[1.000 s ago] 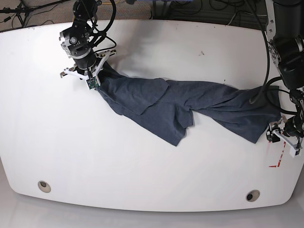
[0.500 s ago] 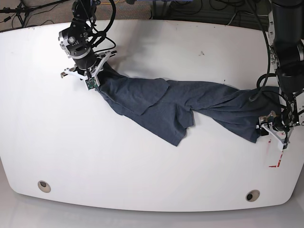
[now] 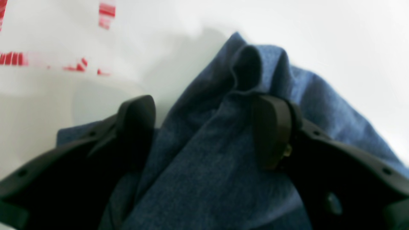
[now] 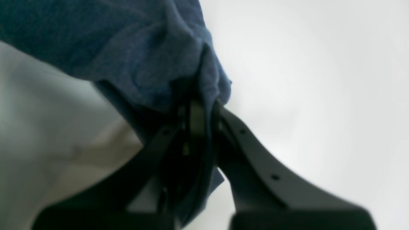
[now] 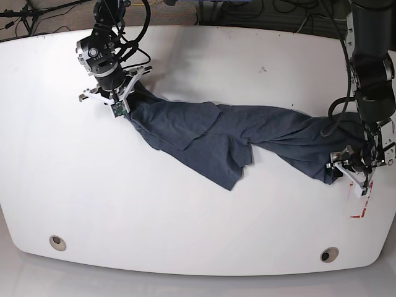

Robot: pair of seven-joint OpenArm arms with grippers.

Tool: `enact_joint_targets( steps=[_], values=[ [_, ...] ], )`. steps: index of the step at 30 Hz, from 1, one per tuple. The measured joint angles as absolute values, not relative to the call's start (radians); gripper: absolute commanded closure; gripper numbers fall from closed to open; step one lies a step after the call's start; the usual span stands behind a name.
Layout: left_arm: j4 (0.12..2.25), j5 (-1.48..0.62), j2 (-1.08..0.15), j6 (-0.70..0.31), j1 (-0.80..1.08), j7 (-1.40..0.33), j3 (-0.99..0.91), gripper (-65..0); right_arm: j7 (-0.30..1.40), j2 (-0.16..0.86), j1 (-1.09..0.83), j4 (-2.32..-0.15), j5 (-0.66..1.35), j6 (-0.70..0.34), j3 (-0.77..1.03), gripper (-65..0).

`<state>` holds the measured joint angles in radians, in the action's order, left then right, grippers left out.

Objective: Fold the T-shirt properly

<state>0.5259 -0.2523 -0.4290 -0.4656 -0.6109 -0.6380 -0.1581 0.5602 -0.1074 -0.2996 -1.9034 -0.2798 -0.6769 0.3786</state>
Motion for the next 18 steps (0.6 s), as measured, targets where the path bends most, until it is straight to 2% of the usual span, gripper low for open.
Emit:
enact_joint_targets(
  steps=[7, 18],
  values=[
    [0.578, -0.301, -0.469, -0.579, -0.511, -0.599, -0.170, -44.0, 0.561, -0.107, -0.298, -1.903, -0.280, -0.677, 0.379, 0.0],
    [0.886, -0.311, -0.489, -0.583, -0.239, -0.699, -0.338, -44.0, 0.560, -0.105, -0.297, -1.903, -0.279, -0.677, 0.379, 0.0]
  ],
)
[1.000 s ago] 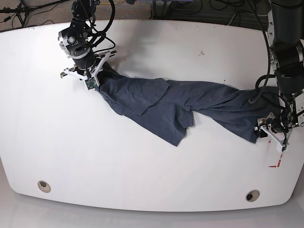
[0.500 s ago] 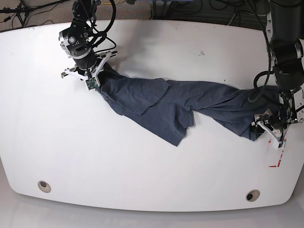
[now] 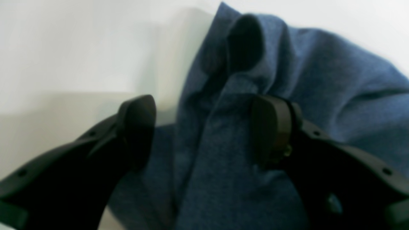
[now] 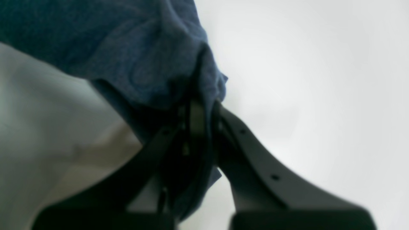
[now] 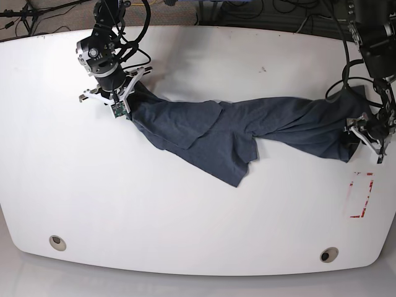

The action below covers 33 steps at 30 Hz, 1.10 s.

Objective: Fold the T-shirt properly

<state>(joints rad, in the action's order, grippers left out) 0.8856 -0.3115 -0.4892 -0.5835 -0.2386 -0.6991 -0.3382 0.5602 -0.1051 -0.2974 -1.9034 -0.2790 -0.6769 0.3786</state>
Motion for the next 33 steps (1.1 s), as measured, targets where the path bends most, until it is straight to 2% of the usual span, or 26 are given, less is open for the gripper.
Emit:
enact_joint_targets(
  steps=[4, 10, 33],
  values=[
    [0.981, -0.288, -0.484, -0.577, -0.197, -0.789, -0.373, -44.0, 0.561, -0.105, -0.292, -1.903, -0.280, -0.677, 0.378, 0.0],
    [1.059, -0.266, -0.446, -0.561, -0.172, -0.824, -0.398, -44.0, 0.560, -0.105, -0.281, -1.903, -0.279, -0.677, 0.378, 0.0],
    [1.053, -0.239, -0.423, -0.562, -0.279, -0.929, -0.394, -44.0, 0.560, -0.106, -0.284, -1.903, -0.279, -0.677, 0.378, 0.0]
  ],
)
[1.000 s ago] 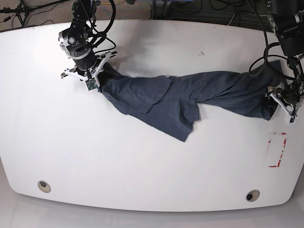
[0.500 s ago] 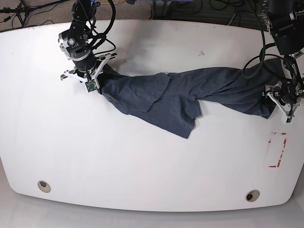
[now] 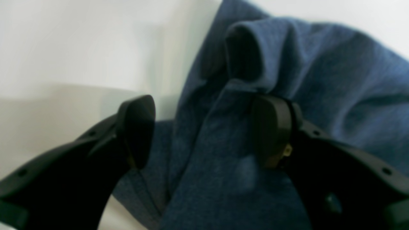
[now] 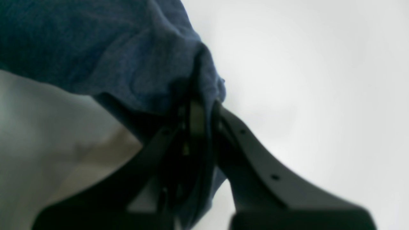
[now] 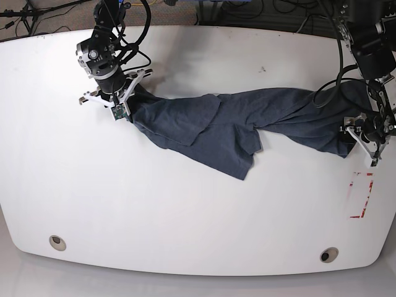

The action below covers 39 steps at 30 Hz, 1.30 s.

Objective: Fold the T-shirt properly

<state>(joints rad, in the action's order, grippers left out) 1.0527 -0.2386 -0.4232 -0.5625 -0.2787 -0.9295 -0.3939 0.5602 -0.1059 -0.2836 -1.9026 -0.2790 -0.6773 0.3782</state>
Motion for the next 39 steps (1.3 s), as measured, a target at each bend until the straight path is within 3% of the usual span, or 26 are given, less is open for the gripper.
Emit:
enact_joint_targets(
  steps=[18, 39],
  values=[
    [1.228, -0.248, -0.423, -0.569, -0.281, -0.973, -0.457, -44.0, 0.561, -0.106, -0.283, -1.903, -0.279, -0.677, 0.378, 0.0],
    [1.142, -0.236, -0.389, -0.568, -0.299, -0.960, -0.378, -44.0, 0.561, -0.108, -0.257, -1.902, -0.277, -0.677, 0.378, 0.0]
  ],
)
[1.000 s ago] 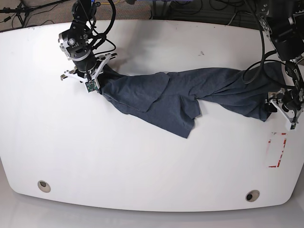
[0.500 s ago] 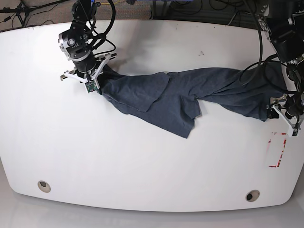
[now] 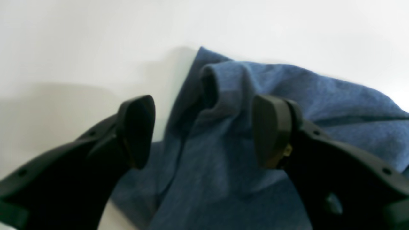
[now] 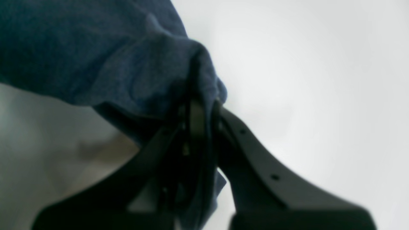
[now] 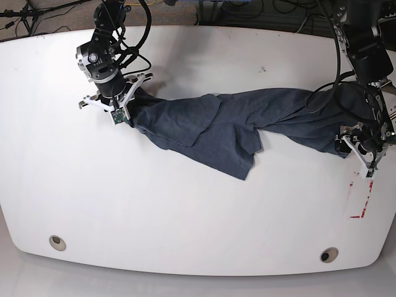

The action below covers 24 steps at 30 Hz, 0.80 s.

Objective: Fold the T-shirt properly

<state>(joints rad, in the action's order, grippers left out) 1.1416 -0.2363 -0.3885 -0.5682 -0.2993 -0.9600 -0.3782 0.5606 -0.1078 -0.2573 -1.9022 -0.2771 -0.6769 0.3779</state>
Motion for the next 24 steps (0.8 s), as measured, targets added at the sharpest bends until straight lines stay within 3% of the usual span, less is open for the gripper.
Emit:
enact_joint_targets(
  steps=[16, 24],
  values=[
    [1.155, -0.240, -0.391, -0.568, -0.299, -0.942, -0.341, -44.0, 0.561, -0.107, -0.253, -1.901, -0.275, -0.677, 0.378, 0.0],
    [1.093, -0.237, -0.462, -0.560, -0.314, -0.911, -0.347, -44.0, 0.561, -0.105, -0.253, -1.899, -0.276, -0.677, 0.378, 0.0]
  ],
)
